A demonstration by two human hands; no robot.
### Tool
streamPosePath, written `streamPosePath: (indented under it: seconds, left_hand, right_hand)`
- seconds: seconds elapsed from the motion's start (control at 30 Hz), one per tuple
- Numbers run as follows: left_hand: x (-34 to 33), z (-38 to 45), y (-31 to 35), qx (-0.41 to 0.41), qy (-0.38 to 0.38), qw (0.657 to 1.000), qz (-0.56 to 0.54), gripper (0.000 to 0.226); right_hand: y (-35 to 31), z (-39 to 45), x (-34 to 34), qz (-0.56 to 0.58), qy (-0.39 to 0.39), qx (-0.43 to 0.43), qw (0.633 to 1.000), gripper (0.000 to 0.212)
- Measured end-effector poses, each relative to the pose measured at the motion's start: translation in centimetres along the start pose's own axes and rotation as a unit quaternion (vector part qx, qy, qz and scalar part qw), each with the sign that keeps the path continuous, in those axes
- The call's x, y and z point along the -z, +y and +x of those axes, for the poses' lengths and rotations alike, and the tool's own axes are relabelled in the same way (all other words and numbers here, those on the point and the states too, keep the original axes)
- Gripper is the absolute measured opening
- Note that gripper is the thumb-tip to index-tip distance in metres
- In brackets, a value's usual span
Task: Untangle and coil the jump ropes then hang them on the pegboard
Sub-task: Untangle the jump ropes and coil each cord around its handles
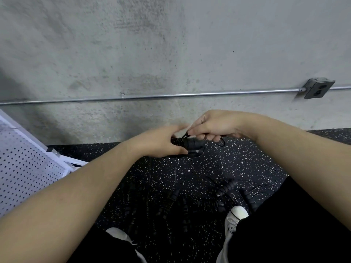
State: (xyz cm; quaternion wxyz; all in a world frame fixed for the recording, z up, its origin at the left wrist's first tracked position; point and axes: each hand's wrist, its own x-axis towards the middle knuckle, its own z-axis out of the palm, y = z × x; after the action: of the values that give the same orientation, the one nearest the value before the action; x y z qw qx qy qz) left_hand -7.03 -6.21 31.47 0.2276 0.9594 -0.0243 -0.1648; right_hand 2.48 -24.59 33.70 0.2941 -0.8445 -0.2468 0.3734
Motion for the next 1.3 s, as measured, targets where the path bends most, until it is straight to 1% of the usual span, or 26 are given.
streamPosePath:
  seconds: [0.07, 0.1, 0.17, 0.23, 0.3, 0.37, 0.43, 0.5, 0.57, 0.67, 0.73, 0.8, 0.83, 0.87, 0.93, 0.97, 1.13, 1.17, 1.27, 1.3]
  left_hand:
    - [-0.4, 0.1, -0.1, 0.006, 0.023, 0.998, 0.059, 0.062]
    - [-0.5, 0.2, -0.4, 0.015, 0.044, 0.997, 0.062, 0.054]
    - [-0.5, 0.4, -1.0, 0.035, 0.087, 0.995, 0.034, 0.045]
    - [-0.4, 0.8, -1.6, 0.057, 0.126, 0.990, -0.017, 0.040]
    - [-0.4, 1.1, -1.5, 0.072, 0.156, 0.983, -0.064, 0.038]
    - [-0.6, 1.3, -0.9, 0.087, 0.167, 0.977, -0.101, 0.037]
    - [-0.9, 1.5, -0.6, 0.097, 0.175, 0.967, -0.157, 0.033]
    - [-1.1, 1.4, -0.6, 0.103, 0.175, 0.939, -0.278, 0.025]
    - [-1.1, 1.5, -0.6, 0.104, 0.167, 0.897, -0.395, 0.022]
    - [-0.9, 1.7, -0.6, 0.097, 0.156, 0.840, -0.511, 0.019]
    - [-0.6, 1.7, -0.7, 0.106, 0.148, 0.801, -0.571, 0.020]
    - [-0.3, 1.8, -1.0, 0.107, 0.131, 0.763, -0.624, 0.025]
    - [-0.2, 1.6, -1.1, 0.096, 0.113, 0.747, -0.648, 0.031]
    - [-0.1, 1.6, -1.2, 0.081, 0.091, 0.736, -0.666, 0.044]
    - [-0.1, 1.4, -1.3, 0.051, 0.062, 0.733, -0.676, 0.068]
    - [0.0, 1.2, -1.2, 0.042, 0.058, 0.737, -0.672, 0.071]
    - [0.3, 0.4, -1.2, -0.008, 0.020, 0.761, -0.649, 0.049]
    - [0.2, 0.4, -1.1, -0.011, 0.020, 0.762, -0.647, 0.051]
    - [0.3, 0.6, -0.6, -0.013, 0.026, 0.767, -0.641, 0.066]
    - [0.3, 0.7, -0.5, -0.011, 0.024, 0.767, -0.641, 0.066]
  right_hand:
    - [-0.2, -0.2, -0.6, 0.002, -0.037, 0.000, 0.999, 0.020]
    - [-0.4, -0.3, -0.9, -0.001, -0.045, 0.000, 0.999, 0.014]
    - [-0.8, -0.5, -1.2, -0.026, -0.034, 0.005, 0.999, 0.011]
    - [-1.1, -0.6, -1.1, -0.074, 0.013, 0.026, 0.997, 0.022]
    - [-1.2, -0.7, -0.8, -0.085, 0.061, 0.042, 0.994, 0.030]
    - [-1.2, -0.7, -0.9, -0.061, 0.074, 0.054, 0.994, 0.031]
    - [-1.2, -0.6, -1.2, -0.045, 0.063, 0.061, 0.995, 0.029]
    - [-1.0, -0.5, -1.4, -0.039, 0.052, 0.064, 0.996, 0.027]
    - [-0.9, -0.5, -1.2, -0.027, 0.047, 0.062, 0.997, 0.029]
    - [-1.1, -0.9, -0.8, -0.014, 0.044, 0.058, 0.997, 0.035]
    - [-1.0, -1.1, -0.7, -0.003, 0.040, 0.066, 0.997, 0.034]
    - [-0.9, -1.2, -0.7, 0.040, 0.020, 0.077, 0.996, 0.030]
    - [-0.8, -1.3, -0.6, 0.060, 0.008, 0.081, 0.995, 0.030]
    - [-0.8, -1.3, -0.6, 0.070, 0.000, 0.085, 0.994, 0.029]
    - [-0.8, -1.5, -0.5, 0.067, 0.000, 0.091, 0.994, 0.029]
    - [-0.8, -1.6, -0.4, 0.062, 0.005, 0.091, 0.994, 0.031]
    - [-0.4, -2.0, 0.6, 0.026, 0.059, 0.110, 0.992, 0.040]
    - [-0.3, -2.1, 0.7, 0.024, 0.065, 0.112, 0.991, 0.041]
    - [-0.1, -2.2, 0.8, 0.010, 0.060, 0.111, 0.992, 0.045]
    - [-0.1, -2.3, 0.8, 0.007, 0.052, 0.110, 0.993, 0.044]
